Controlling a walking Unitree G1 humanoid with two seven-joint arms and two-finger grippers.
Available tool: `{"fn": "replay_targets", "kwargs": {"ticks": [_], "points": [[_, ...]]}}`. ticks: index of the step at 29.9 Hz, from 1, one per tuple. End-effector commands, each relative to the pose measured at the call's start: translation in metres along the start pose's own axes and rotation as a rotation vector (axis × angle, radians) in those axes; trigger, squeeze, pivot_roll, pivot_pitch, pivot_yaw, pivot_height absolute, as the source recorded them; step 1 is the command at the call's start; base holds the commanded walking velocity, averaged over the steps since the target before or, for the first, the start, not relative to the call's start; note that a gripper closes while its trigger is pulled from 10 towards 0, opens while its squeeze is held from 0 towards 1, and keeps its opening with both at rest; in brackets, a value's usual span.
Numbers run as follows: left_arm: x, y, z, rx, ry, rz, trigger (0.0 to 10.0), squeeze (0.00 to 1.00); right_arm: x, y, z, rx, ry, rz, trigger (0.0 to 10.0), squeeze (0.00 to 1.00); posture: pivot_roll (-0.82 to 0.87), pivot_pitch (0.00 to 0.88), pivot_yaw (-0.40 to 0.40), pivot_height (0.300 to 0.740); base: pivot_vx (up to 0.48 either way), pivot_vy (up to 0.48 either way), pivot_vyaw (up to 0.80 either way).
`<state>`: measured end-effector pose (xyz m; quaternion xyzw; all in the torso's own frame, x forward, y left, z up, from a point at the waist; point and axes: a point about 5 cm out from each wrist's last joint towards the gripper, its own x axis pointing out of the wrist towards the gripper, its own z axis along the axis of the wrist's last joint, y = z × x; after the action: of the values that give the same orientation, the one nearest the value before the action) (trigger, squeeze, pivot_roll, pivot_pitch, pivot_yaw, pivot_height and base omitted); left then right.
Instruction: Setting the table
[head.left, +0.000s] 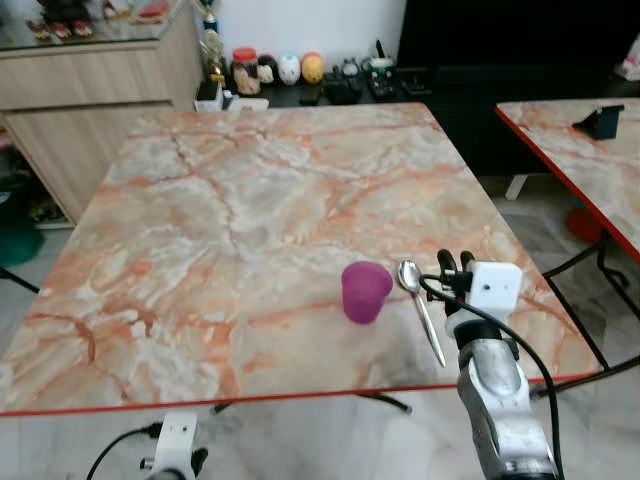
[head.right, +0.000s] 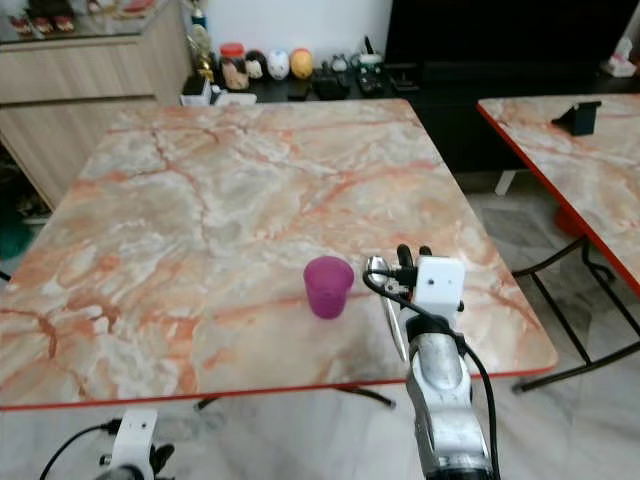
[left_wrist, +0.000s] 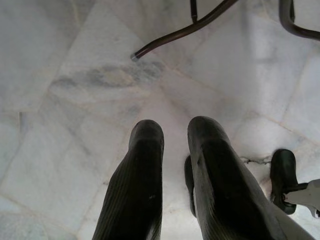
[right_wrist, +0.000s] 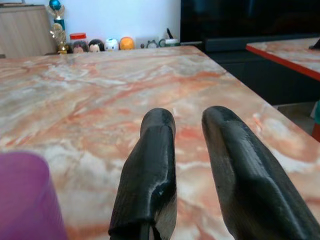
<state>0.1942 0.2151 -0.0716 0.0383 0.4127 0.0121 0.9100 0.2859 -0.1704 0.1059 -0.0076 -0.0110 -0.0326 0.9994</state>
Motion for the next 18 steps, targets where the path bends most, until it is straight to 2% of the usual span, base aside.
{"fn": "replay_targets", "kwargs": {"ticks": [1, 4, 6, 8, 18], "points": [[0.000, -0.002, -0.003, 0.000, 0.017, -0.005, 10.0, 0.00, -0.002, -0.001, 0.003, 0.012, 0.003, 0.002, 10.0, 1.00, -0.03, 0.000, 0.008, 0.740, 0.000, 0.000, 0.00], [0.000, -0.002, -0.003, 0.000, 0.017, -0.006, 10.0, 0.00, -0.003, -0.002, -0.003, -0.001, 0.050, -0.016, 10.0, 1.00, -0.03, 0.000, 0.006, 0.740, 0.000, 0.000, 0.00], [0.000, -0.002, -0.003, 0.000, 0.017, -0.008, 10.0, 0.00, -0.003, 0.000, -0.010, 0.049, 0.094, -0.005, 10.0, 1.00, -0.03, 0.000, 0.005, 0.740, 0.000, 0.000, 0.00], [0.000, -0.003, -0.003, -0.001, 0.016, -0.008, 10.0, 0.00, -0.002, 0.002, -0.012, 0.039, 0.122, 0.016, 10.0, 1.00, -0.02, 0.000, 0.005, 0.740, 0.000, 0.000, 0.00], [0.000, -0.002, -0.003, -0.001, 0.018, -0.005, 10.0, 0.00, 0.011, 0.008, -0.014, 0.022, 0.183, 0.064, 10.0, 1.00, -0.02, 0.000, 0.005, 0.740, 0.000, 0.000, 0.00]]}}
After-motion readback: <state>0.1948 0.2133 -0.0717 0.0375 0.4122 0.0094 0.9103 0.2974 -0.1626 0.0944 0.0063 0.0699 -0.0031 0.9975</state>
